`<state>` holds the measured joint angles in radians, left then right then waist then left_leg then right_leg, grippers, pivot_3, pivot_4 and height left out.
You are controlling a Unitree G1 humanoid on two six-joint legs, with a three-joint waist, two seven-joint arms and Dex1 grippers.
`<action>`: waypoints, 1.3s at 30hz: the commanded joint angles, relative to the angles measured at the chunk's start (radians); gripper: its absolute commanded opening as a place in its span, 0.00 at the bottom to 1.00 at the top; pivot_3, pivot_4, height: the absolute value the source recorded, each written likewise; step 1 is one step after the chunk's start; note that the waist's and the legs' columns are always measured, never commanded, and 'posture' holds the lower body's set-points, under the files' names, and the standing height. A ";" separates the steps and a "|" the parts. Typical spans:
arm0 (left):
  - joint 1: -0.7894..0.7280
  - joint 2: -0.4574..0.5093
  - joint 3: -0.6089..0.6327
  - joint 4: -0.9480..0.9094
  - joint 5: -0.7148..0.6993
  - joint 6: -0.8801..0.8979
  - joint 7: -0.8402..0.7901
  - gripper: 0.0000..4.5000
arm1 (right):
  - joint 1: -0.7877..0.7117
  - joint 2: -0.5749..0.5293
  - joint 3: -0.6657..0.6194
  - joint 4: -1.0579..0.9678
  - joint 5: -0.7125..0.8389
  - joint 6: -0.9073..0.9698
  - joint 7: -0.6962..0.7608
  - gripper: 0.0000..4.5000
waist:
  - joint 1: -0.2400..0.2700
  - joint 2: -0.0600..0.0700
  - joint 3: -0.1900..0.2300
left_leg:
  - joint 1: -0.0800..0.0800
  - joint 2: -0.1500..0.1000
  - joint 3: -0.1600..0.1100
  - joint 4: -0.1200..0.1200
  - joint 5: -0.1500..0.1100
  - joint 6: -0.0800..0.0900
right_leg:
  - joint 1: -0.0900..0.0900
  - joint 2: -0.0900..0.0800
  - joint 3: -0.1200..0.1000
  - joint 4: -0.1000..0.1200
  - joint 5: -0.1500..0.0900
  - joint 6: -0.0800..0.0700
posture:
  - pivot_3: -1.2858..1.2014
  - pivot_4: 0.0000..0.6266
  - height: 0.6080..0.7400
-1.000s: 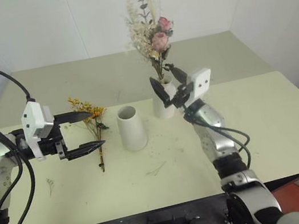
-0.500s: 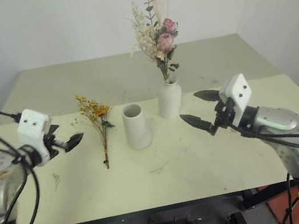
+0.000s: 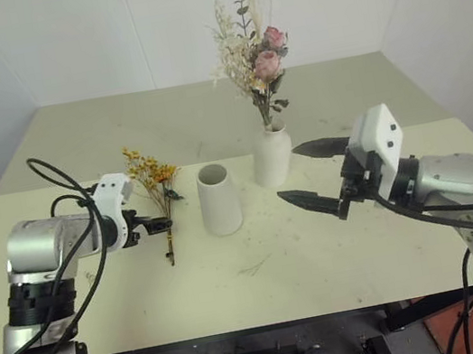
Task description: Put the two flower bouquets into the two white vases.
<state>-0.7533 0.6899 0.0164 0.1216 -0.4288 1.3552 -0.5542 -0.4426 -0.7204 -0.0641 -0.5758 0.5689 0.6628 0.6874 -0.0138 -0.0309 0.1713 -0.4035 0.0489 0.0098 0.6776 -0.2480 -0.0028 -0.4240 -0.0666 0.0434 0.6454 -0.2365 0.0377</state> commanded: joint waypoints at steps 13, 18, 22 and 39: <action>-0.160 -0.126 -0.111 0.294 0.107 -0.171 -0.043 0.75 | 0.006 0.006 -0.030 -0.023 -0.006 0.012 -0.087 1.00 | 0.003 0.000 0.000 | 0.000 -0.001 0.000 0.001 0.000 0.000 | 0.001 -0.001 0.000 0.000 0.000 0.000 | 0.52 0.24 1.00; -0.162 -0.119 -0.141 0.297 0.130 -0.157 -0.058 0.40 | 0.016 0.003 -0.034 -0.027 -0.011 0.014 -0.106 1.00 | 0.003 0.000 0.000 | 0.000 -0.001 0.000 0.001 0.000 0.000 | 0.001 -0.001 0.000 0.000 0.000 0.000 | 0.52 0.24 1.00; -0.164 -0.114 -0.120 0.286 0.131 -0.151 -0.056 0.11 | 0.017 0.006 -0.032 -0.026 -0.014 0.015 -0.116 1.00 | 0.002 0.000 0.000 | 0.000 -0.001 0.000 0.001 0.000 0.000 | 0.001 -0.001 0.000 0.000 0.000 0.000 | 0.52 0.24 1.00; -0.249 -0.314 0.556 -0.010 -0.316 -0.691 0.005 0.01 | 0.077 0.015 -0.092 -0.055 0.005 0.012 -0.133 1.00 | 0.002 -0.001 0.000 | -0.003 -0.002 -0.001 0.001 0.000 0.000 | 0.000 -0.004 -0.002 -0.001 0.001 0.001 | 0.52 0.24 1.00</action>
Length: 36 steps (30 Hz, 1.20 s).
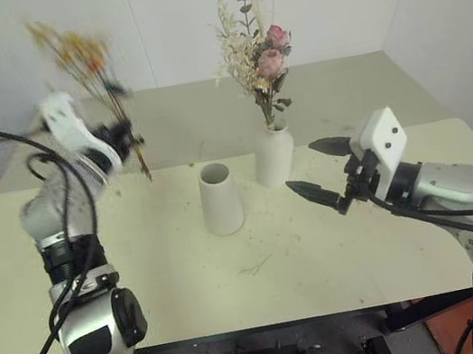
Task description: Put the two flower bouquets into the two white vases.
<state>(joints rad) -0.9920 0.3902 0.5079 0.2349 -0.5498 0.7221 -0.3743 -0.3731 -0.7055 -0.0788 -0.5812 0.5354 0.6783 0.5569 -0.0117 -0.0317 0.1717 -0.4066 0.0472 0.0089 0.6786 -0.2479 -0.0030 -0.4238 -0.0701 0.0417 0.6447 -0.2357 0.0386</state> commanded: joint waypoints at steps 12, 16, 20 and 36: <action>-0.029 0.015 -0.066 0.235 -0.340 -0.128 -0.827 0.01 | 0.149 -0.056 -0.183 -0.152 0.144 -0.001 0.050 1.00 | -0.003 0.000 0.000 | 0.005 -0.003 -0.001 0.002 0.001 -0.001 | 0.005 -0.002 0.000 0.000 0.000 0.002 | 0.52 0.24 1.00; -0.087 0.024 -0.156 0.425 -0.240 -0.195 -0.958 0.01 | 0.165 -0.039 -0.183 -0.175 0.128 -0.010 0.012 1.00 | -0.005 0.000 0.000 | 0.002 -0.003 -0.001 0.001 0.001 -0.001 | 0.003 -0.002 0.000 -0.002 0.000 0.002 | 0.52 0.24 1.00; -0.128 0.020 -0.191 0.550 -0.175 -0.270 -1.034 0.01 | 0.176 -0.028 -0.179 -0.198 0.120 -0.009 -0.022 1.00 | -0.004 0.000 0.000 | 0.001 -0.004 -0.001 0.001 0.001 -0.001 | 0.002 -0.002 0.000 -0.003 0.000 0.002 | 0.52 0.24 1.00; -0.076 -0.067 -0.242 0.614 -0.051 -0.459 -1.103 0.01 | 0.181 -0.024 -0.161 -0.188 0.070 -0.046 -0.042 1.00 | -0.003 0.000 0.000 | 0.001 -0.004 -0.002 0.001 0.001 -0.001 | 0.002 -0.002 0.000 -0.002 0.000 0.002 | 0.52 0.24 1.00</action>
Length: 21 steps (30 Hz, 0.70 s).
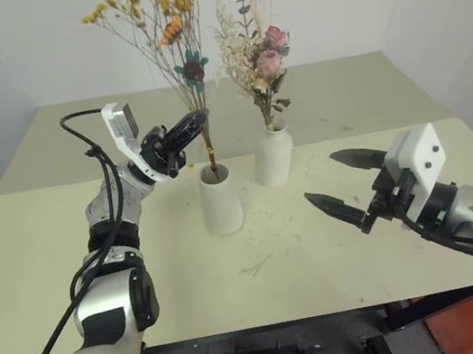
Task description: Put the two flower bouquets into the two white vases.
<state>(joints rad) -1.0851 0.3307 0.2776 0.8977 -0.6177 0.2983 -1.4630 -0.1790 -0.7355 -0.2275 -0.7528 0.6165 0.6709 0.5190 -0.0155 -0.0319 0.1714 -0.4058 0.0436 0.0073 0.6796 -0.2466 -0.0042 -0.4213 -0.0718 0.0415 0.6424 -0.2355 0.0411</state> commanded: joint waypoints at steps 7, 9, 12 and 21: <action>0.059 -0.004 -0.021 -0.076 0.033 -0.036 -0.015 0.10 | -0.020 0.010 0.001 0.002 -0.035 -0.057 0.003 1.00 | 0.001 0.000 0.000 | 0.000 0.000 0.000 0.000 0.000 0.000 | 0.000 0.000 0.000 0.000 0.000 0.000 | 0.52 0.24 1.00; 0.072 0.004 -0.025 -0.097 0.028 -0.020 -0.037 0.20 | -0.019 0.011 0.006 0.006 -0.042 -0.063 0.005 1.00 | 0.001 0.000 0.000 | 0.000 0.000 0.000 0.000 0.000 0.000 | 0.000 0.000 0.000 0.000 0.000 0.000 | 0.52 0.24 1.00; 0.102 0.026 -0.046 -0.137 0.040 -0.006 -0.071 0.41 | -0.019 0.013 0.014 0.010 -0.051 -0.069 0.008 1.00 | 0.000 0.000 0.000 | 0.000 0.000 0.000 0.000 0.000 0.000 | 0.000 0.000 0.000 0.000 0.000 0.000 | 0.52 0.24 1.00; 0.222 0.172 -0.083 -0.230 0.134 0.000 0.018 0.86 | -0.014 0.017 0.019 0.018 -0.062 -0.067 0.014 1.00 | 0.000 0.000 0.000 | 0.000 0.000 0.000 0.000 0.000 0.000 | 0.000 0.000 0.000 0.001 0.000 0.000 | 0.52 0.24 1.00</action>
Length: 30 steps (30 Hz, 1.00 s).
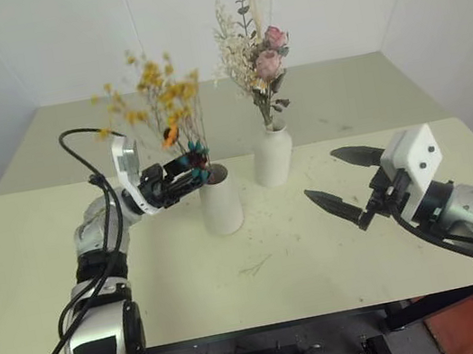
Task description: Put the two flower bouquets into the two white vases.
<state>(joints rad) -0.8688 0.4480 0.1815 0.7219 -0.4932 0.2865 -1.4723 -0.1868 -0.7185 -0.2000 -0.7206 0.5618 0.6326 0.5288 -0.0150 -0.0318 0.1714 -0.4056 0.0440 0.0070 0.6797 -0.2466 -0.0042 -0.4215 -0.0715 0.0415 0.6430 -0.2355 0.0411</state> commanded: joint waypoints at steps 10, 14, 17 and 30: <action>0.128 0.265 -0.017 -0.185 0.127 -0.061 0.106 0.86 | -0.034 -0.003 0.010 0.038 -0.025 -0.033 0.021 1.00 | 0.000 0.000 0.000 | 0.000 0.000 0.000 0.000 0.000 0.000 | -0.001 0.000 0.000 0.000 0.000 0.000 | 0.52 0.24 1.00; 0.255 0.371 0.026 -0.303 0.116 -0.068 0.088 0.86 | -0.012 -0.023 -0.036 0.047 -0.013 -0.033 0.052 1.00 | -0.003 0.000 0.000 | 0.000 0.002 0.001 -0.001 0.000 0.000 | -0.001 0.001 0.000 0.000 0.000 -0.001 | 0.52 0.24 1.00; 0.337 0.424 0.085 -0.402 0.067 -0.021 0.092 0.86 | 0.025 -0.053 -0.107 0.057 0.013 -0.032 0.102 1.00 | 0.004 0.000 0.000 | 0.000 0.002 0.001 -0.001 0.000 0.000 | -0.001 0.001 0.000 0.001 0.000 -0.001 | 0.52 0.24 1.00; 0.519 0.570 0.272 -0.662 -0.067 0.074 0.122 0.86 | 0.187 -0.274 -0.421 0.241 0.028 -0.114 0.432 1.00 | 0.003 0.000 0.000 | 0.003 0.003 0.004 -0.001 0.000 0.000 | 0.001 0.001 0.000 0.000 -0.001 -0.001 | 0.52 0.24 1.00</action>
<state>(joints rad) -0.3477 0.9934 0.4165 0.0897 -0.5375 0.3539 -1.3551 -0.0058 -0.9704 -0.5678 -0.4851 0.5908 0.5540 0.9238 -0.0116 -0.0318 0.1714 -0.4022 0.0474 0.0113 0.6785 -0.2467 -0.0044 -0.4203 -0.0709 0.0418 0.6434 -0.2362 0.0403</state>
